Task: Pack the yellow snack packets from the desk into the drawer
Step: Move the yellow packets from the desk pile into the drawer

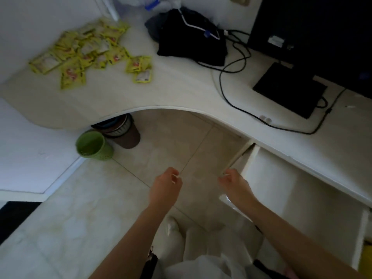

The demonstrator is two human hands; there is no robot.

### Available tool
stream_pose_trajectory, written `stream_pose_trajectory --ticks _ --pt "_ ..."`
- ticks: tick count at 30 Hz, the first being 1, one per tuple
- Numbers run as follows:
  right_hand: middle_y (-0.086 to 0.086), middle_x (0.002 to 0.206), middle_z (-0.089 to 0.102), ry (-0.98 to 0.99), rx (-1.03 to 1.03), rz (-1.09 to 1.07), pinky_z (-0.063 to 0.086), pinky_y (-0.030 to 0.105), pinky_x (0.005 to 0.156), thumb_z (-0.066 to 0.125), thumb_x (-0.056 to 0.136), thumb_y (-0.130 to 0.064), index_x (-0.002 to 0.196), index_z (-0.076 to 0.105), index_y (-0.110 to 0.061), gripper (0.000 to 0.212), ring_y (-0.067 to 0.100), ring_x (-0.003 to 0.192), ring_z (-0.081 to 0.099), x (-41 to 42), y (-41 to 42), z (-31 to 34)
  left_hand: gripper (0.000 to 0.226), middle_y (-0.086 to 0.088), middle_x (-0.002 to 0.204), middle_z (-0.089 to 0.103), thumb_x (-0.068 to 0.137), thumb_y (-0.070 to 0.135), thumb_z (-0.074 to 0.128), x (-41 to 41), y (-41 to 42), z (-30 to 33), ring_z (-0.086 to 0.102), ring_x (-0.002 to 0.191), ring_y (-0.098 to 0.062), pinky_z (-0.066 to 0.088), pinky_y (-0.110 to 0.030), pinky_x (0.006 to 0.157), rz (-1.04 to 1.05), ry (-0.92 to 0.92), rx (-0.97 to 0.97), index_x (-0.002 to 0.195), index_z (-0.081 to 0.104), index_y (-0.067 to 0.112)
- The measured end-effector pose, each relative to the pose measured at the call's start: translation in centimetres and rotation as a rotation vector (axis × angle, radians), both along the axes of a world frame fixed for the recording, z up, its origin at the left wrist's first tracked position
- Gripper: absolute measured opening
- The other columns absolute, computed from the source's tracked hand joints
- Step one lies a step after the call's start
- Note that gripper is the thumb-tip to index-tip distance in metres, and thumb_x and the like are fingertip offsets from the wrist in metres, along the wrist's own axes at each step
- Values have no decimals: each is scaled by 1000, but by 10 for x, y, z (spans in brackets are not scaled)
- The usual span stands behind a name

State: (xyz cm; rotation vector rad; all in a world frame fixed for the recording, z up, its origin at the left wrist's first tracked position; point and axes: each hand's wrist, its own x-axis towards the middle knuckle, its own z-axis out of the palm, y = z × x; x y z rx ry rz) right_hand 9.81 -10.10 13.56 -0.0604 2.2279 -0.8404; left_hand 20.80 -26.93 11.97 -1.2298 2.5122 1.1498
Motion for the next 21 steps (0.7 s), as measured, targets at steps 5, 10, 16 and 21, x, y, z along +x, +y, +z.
stream_pose_trajectory --ticks 5,10,16,21 --pt "11 132 53 86 17 204 43 33 91 49 96 -27 134 42 -8 43 27 116 54 -3 -97 4 18 9 86 61 90 26 56 12 -89 6 60 80 -13 50 -29 71 28 1 -78 108 59 24" --pt "10 129 57 151 52 314 45 33 91 51 95 -25 131 46 -8 41 29 115 56 -23 -180 8 18 7 90 62 90 27 57 11 -172 11 59 81 -12 47 -28 70 99 31 -114 108 60 23" --pt "16 128 58 268 45 411 39 30 95 55 93 -20 132 45 -3 44 29 119 55 -49 -270 10 19 6 89 58 91 25 58 3 -258 17 54 81 -12 42 -26 72 197 49 -152 108 60 18" --pt "17 131 54 269 -19 515 39 35 99 56 91 -18 133 43 -4 46 30 122 51 -82 -333 10 14 1 91 65 88 24 58 -15 -318 13 61 84 -18 51 -31 78 245 36 -162 101 61 18"
